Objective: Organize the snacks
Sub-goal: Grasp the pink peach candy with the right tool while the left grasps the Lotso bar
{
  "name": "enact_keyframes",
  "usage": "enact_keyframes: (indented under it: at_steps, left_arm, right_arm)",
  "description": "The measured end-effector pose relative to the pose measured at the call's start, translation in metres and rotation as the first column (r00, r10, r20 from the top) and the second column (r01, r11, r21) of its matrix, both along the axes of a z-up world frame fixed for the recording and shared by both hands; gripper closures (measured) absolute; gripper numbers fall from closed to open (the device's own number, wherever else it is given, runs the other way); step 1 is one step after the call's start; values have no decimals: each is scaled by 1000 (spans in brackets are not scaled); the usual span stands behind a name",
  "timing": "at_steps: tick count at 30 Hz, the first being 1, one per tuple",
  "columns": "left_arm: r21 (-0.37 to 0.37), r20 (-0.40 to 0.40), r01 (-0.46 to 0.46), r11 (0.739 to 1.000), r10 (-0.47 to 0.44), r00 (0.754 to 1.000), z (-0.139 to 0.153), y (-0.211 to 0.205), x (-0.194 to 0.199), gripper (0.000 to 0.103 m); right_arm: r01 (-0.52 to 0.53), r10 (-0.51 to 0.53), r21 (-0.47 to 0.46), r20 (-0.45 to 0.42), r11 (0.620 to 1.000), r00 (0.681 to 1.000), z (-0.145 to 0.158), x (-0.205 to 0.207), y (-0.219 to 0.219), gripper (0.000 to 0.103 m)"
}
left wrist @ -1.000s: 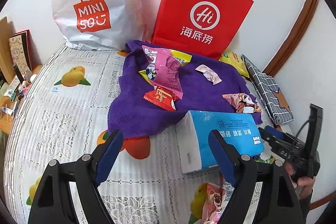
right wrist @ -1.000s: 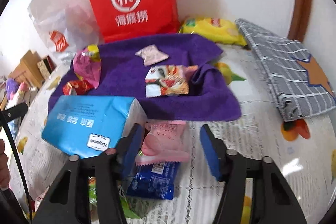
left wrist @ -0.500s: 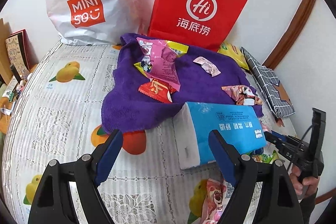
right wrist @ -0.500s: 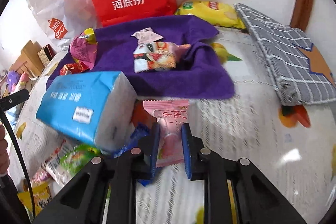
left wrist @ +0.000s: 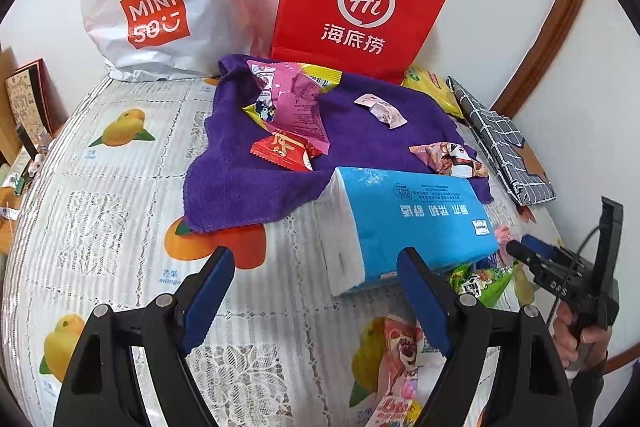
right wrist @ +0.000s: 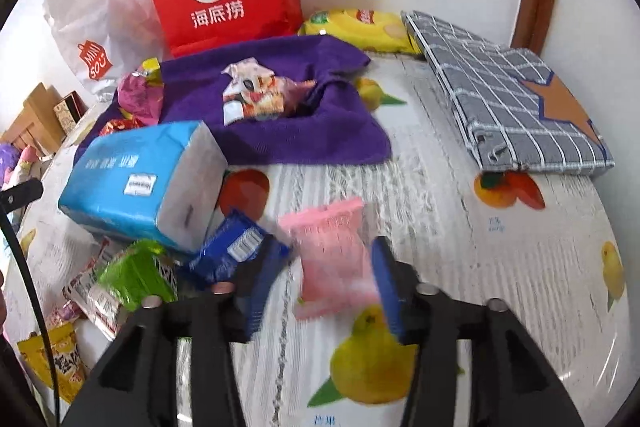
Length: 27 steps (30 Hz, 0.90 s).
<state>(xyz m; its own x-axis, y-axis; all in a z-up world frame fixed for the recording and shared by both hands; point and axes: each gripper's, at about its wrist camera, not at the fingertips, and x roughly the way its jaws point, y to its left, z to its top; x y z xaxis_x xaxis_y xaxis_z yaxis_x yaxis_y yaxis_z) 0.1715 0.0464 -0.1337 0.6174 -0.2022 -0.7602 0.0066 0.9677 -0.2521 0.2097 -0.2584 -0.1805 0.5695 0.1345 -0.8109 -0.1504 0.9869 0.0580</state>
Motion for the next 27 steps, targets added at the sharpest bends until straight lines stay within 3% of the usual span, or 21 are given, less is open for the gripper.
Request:
enact_keyframes:
  at_steps: [4, 7, 10, 16, 20, 24, 27]
  left_arm:
    - [-3, -6, -4, 1000, 4, 1000, 0, 4, -3, 21]
    - [5, -9, 10, 1000, -10, 1000, 0, 3, -7, 21]
    - [11, -13, 34, 999, -34, 999, -1, -2, -9, 21]
    - [-21, -42, 118, 993, -118, 992, -9, -19, -17, 22]
    - [16, -68, 178, 984, -177, 982, -18, -37, -28, 22]
    - [95, -133, 248, 964, -235, 963, -37, -59, -37, 33]
    - [74, -180, 265, 962, -248, 952, -49, -65, -40, 45]
  right_arm:
    - [7, -6, 25, -54, 1000, 999, -17, 17, -1, 51]
    - [20, -20, 5, -58, 1000, 998, -24, 17, -1, 66]
    - [19, -18, 13, -63, 1000, 998, -22, 11, -2, 70]
    - [38, -38, -2, -15, 999, 999, -4, -9, -8, 70]
    - [37, -37, -6, 6, 999, 999, 7, -23, -9, 70]
    - [62, -62, 0, 23, 998, 998, 14, -35, -14, 70]
    - [80, -81, 20, 22, 997, 997, 18, -45, -21, 70]
